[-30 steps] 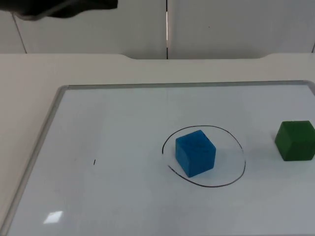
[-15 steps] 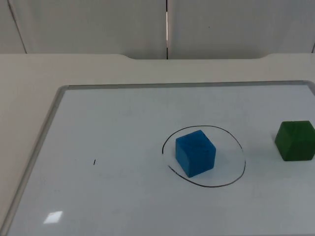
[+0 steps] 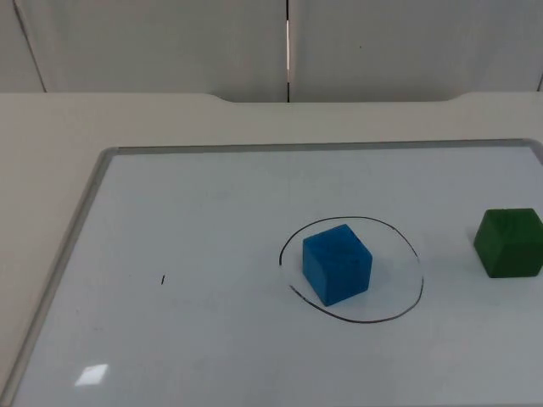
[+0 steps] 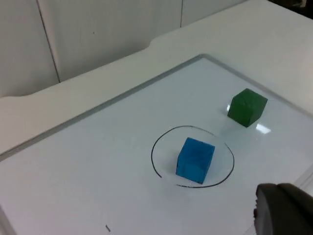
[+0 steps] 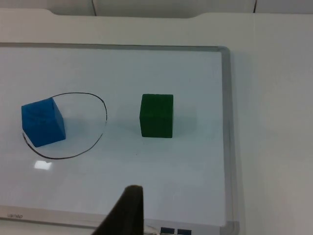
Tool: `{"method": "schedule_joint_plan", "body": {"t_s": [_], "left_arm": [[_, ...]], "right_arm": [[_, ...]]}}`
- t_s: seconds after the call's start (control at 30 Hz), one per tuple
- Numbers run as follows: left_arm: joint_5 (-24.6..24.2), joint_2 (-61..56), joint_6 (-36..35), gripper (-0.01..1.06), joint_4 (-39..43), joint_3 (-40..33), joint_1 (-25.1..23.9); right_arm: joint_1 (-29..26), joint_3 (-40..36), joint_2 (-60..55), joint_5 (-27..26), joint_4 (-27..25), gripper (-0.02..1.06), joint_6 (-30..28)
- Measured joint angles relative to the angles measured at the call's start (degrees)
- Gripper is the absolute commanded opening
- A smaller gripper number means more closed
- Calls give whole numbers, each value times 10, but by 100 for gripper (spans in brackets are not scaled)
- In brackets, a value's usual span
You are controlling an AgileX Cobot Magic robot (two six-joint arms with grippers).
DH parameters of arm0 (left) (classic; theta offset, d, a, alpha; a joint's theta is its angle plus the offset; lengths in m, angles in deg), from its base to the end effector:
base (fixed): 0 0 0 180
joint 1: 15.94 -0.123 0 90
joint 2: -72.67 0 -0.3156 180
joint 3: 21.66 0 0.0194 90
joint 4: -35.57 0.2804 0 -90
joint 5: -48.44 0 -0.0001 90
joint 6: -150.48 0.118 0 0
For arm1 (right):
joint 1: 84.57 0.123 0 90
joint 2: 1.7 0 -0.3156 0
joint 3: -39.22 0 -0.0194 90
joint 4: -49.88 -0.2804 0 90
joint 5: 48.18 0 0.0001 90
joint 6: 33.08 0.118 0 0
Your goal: Push the two cubes into the marked area.
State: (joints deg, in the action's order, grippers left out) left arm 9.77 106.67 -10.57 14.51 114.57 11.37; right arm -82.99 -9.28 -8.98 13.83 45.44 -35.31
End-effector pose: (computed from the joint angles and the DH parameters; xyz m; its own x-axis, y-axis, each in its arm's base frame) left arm 0.0881 -0.0753 0.3300 -0.3442 0.2202 -0.9127 0.6424 0.7642 -0.0579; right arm 0.0118 0.0084 0.2819 -0.4647 -0.0153 -0.8853 -0.0892 0.9956 0.0296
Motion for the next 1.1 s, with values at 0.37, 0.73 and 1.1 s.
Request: {"method": "schedule_joint_plan", "body": {"t_s": [0.37,0.73,1.1], "left_arm": [[-138,-145,-100,0,106,0,0],[-240,-246,-123,0,132,-7,0],[-237,-267,-154,0,155,-56,0]], "right_arm": [[0,0,0,0,0,105,0],[0,0,0,0,0,105,0],[0,0,0,0,0,105,0]]}}
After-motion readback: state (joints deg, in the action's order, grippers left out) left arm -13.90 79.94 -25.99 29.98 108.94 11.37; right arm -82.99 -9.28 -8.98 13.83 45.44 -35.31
